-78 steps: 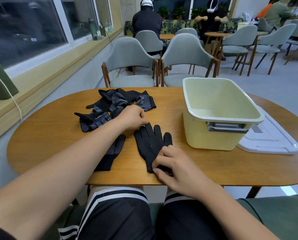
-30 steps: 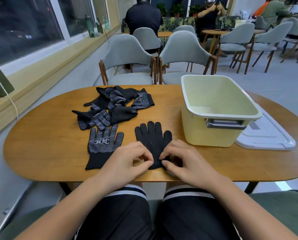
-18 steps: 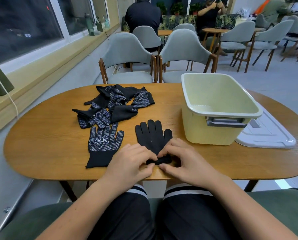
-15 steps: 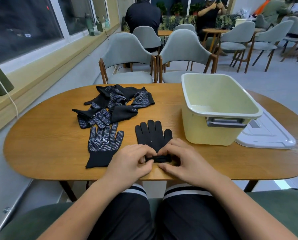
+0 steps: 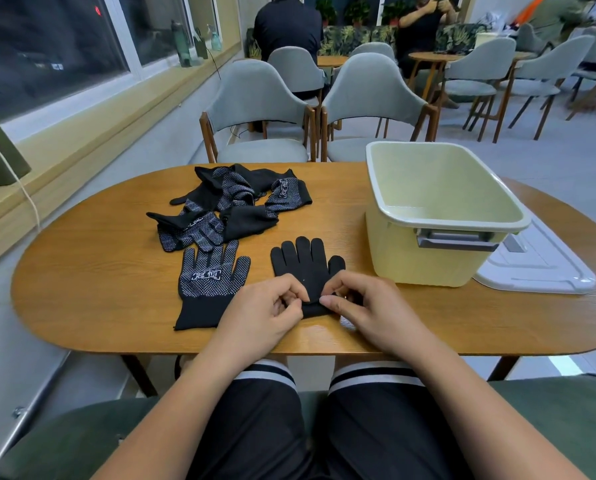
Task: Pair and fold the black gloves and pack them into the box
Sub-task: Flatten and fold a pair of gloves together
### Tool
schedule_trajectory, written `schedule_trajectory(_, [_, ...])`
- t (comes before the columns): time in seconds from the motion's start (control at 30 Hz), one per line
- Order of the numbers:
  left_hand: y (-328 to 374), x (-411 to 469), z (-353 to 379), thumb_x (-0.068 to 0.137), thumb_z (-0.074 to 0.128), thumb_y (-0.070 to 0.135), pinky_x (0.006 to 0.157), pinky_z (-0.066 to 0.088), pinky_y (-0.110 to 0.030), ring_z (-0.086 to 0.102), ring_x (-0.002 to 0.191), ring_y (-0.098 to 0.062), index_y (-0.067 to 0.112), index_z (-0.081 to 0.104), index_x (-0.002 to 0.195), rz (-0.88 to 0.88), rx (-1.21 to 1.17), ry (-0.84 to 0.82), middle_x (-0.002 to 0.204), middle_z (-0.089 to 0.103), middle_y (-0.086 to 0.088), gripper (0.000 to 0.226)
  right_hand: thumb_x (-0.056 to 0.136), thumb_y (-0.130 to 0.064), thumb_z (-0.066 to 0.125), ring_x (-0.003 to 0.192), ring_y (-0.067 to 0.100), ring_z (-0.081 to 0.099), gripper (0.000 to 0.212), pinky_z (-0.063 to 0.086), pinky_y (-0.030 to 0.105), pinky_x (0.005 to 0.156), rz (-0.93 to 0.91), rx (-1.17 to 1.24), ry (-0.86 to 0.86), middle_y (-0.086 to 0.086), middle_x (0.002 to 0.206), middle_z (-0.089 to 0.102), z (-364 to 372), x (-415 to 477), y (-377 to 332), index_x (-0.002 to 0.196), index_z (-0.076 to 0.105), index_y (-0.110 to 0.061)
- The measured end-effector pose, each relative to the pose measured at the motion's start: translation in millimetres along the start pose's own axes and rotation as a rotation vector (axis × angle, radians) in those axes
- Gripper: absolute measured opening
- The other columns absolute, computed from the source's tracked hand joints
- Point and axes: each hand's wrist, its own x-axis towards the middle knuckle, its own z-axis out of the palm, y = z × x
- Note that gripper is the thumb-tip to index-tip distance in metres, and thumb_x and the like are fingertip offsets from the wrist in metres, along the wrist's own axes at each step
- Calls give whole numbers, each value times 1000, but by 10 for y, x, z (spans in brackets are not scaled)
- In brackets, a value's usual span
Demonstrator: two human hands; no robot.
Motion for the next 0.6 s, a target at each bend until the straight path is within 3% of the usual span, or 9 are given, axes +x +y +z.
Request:
schedule_trajectory(0.17, [14, -25, 23, 92, 69, 26, 71, 52, -30, 60, 81, -11, 37, 72, 93, 25, 79, 37, 87, 61, 14, 11, 96, -44, 78, 81, 7, 58, 17, 43, 22, 69, 10, -149, 69, -12, 82, 62, 65, 41, -29, 87, 72, -32])
schedule_trajectory(0.33, [2, -76, -1, 99, 73, 19, 81, 54, -32, 63, 97, -9, 33, 74, 102, 125, 82, 50, 103, 60, 18, 15, 97, -40, 79, 87, 5, 55, 18, 39, 13, 70, 38, -177, 104, -12, 87, 54, 69, 24, -36, 86, 71, -28])
schedule_trajectory(0.43, [-13, -92, 19, 101, 68, 13, 84, 54, -35, 61, 104, -6, 31, 74, 105, 191, 139, 46, 107, 60, 20, 19, 99, -28, 76, 87, 6, 56, 3, 41, 19, 73, -21, -175, 103, -13, 94, 55, 85, 14, -22, 98, 75, -29])
schedule_trajectory(0.6, [3, -98, 54, 97, 67, 19, 79, 54, -36, 60, 96, -5, 28, 74, 102, 200, 171, 67, 104, 60, 19, 13, 98, 0, 67, 91, 15, 57, 25, 52, 32, 76, -272, -302, 138, -4, 104, 56, 112, -51, 20, 108, 76, -20])
